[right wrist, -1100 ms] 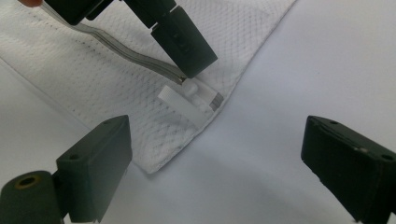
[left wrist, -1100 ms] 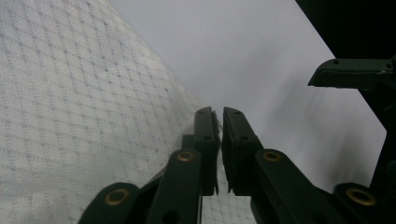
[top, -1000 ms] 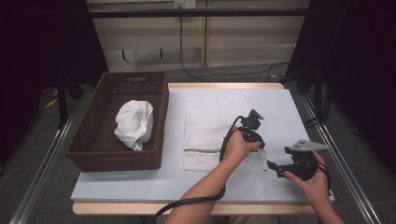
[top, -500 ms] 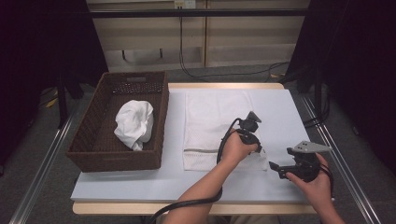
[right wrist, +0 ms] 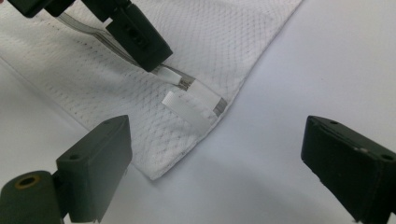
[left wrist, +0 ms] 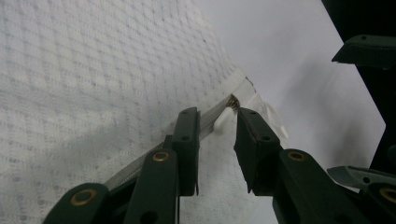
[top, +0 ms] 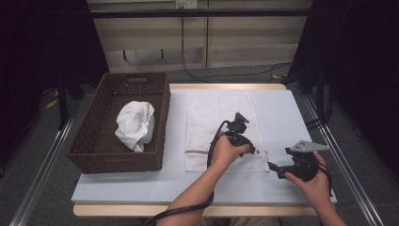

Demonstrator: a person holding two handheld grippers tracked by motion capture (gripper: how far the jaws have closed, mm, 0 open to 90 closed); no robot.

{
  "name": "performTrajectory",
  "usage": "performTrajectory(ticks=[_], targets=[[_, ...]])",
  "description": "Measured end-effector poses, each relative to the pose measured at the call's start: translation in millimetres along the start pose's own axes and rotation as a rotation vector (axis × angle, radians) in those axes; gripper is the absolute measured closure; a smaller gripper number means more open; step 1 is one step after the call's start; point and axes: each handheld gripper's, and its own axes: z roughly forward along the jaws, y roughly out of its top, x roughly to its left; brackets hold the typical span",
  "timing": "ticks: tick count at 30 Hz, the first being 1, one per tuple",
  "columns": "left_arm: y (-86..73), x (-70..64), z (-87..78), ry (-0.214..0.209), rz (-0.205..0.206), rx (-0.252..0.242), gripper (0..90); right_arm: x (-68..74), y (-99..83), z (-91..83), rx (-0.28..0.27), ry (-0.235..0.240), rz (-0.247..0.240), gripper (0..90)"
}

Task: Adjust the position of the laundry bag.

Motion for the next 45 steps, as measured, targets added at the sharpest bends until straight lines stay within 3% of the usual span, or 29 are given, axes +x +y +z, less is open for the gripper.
performTrajectory(ticks=[4, 6, 8, 11, 12, 13, 15, 17, 19, 20, 22, 23, 24, 25, 28, 29, 32, 35, 36, 37, 39, 40, 41, 42, 43, 44, 45], targets=[[-2.1, 0.5, 3.3, -0.02, -0.012, 0.003, 70.2, 0.4, 1.3, 1.1, -0.005, -0.002, -0.005, 8.0], [-2.0, -1.8, 5.3, -0.024, -0.052, -0.018, 70.9, 0.7, 1.7, 1.4, -0.002, 0.001, -0.004, 8.1], [-1.8, -2.3, 7.1, -0.049, -0.071, -0.025, 71.8, 1.1, 2.0, 2.0, -0.004, 0.004, -0.006, 8.1], [-0.9, -4.1, 10.5, -0.047, -0.073, -0.026, 72.9, 1.0, 2.2, 2.5, -0.001, 0.005, -0.002, 8.1], [-0.8, -6.1, 12.7, -0.043, -0.097, -0.048, 73.3, 1.0, 2.2, 2.5, -0.001, 0.006, -0.001, 8.1], [-0.1, -2.5, 11.7, -0.04, -0.048, -0.018, 73.8, 1.0, 2.2, 2.3, -0.002, 0.005, -0.002, 8.1], [0.4, -2.8, 12.4, -0.037, -0.054, -0.024, 75.0, 0.4, 1.9, 2.2, -0.005, 0.007, -0.009, 8.1], [0.9, -3.6, 13.8, -0.044, -0.068, -0.026, 77.5, 0.3, 1.2, 1.8, -0.002, 0.003, -0.001, 8.1], [0.8, -5.5, 17.7, -0.06, -0.11, -0.054, 77.9, 0.0, 0.2, 1.0, 0.0, 0.001, -0.002, 8.0], [1.2, -2.7, 16.2, -0.055, -0.069, -0.023, 77.9, -0.1, -0.1, 0.5, 0.0, 0.002, -0.005, 8.1], [1.4, -7.2, 19.8, -0.062, -0.111, -0.06, 77.5, -0.2, -0.1, -0.4, -0.002, -0.003, 0.002, 8.1], [1.5, -4.5, 18.7, -0.056, -0.063, -0.027, 77.7, -0.3, -0.1, -0.5, -0.003, -0.003, 0.001, 8.1], [1.6, -4.7, 19.7, -0.055, -0.059, -0.029, 78.1, -0.1, 0.0, -0.5, -0.003, -0.005, 0.001, 8.1], [1.5, -6.6, 21.1, -0.05, -0.087, -0.049, 78.3, 0.4, 0.1, -0.3, -0.002, -0.007, 0.0, 8.1], [2.1, -4.8, 21.4, -0.053, -0.074, -0.03, 79.7, 1.7, 0.6, 1.5, 0.002, 0.002, -0.006, 8.1], [2.3, -3.1, 20.7, -0.039, -0.049, -0.014, 81.2, 2.0, 0.6, 2.0, 0.002, 0.0, -0.005, 8.1], [2.9, -4.6, 23.4, -0.053, -0.097, -0.04, 85.6, 1.5, 0.5, 2.9, 0.001, 0.0, -0.006, 8.1], [3.4, -5.1, 23.5, -0.052, -0.101, -0.044, 86.1, 1.1, 0.2, 2.3, 0.003, 0.0, 0.005, 8.0], [3.8, -3.8, 22.3, -0.078, -0.093, -0.037, 86.3, 1.1, 0.0, 2.3, 0.004, -0.001, 0.006, 8.0], [4.4, -3.3, 19.8, -0.07, -0.07, -0.007, 86.4, 1.0, 0.0, 2.5, 0.005, 0.001, 0.004, 8.1], [5.0, -4.9, 17.9, -0.094, -0.083, -0.03, 86.4, 0.7, 0.4, 3.4, 0.001, 0.006, -0.007, 8.1], [5.5, -3.0, 14.9, -0.092, -0.048, -0.002, 86.4, 0.9, 0.7, 3.5, 0.003, 0.004, -0.004, 8.1], [5.5, -2.9, 13.1, -0.093, -0.043, 0.011, 86.5, 1.1, 1.1, 4.0, 0.001, 0.004, 0.0, 8.1], [5.5, -6.3, 14.0, -0.086, -0.08, -0.017, 86.5, 1.4, 1.5, 4.9, 0.005, 0.009, -0.001, 8.1], [5.7, -3.4, 11.5, -0.092, -0.045, 0.007, 86.5, 1.4, 1.7, 5.6, 0.003, 0.011, -0.004, 8.1], [5.4, -5.8, 11.4, -0.094, -0.073, -0.019, 86.6, 2.0, 2.0, 6.2, 0.004, 0.013, 0.002, 8.1], [5.6, -3.1, 8.6, -0.094, -0.03, 0.006, 86.6, 2.4, 2.3, 7.0, 0.004, 0.015, 0.001, 8.1]])
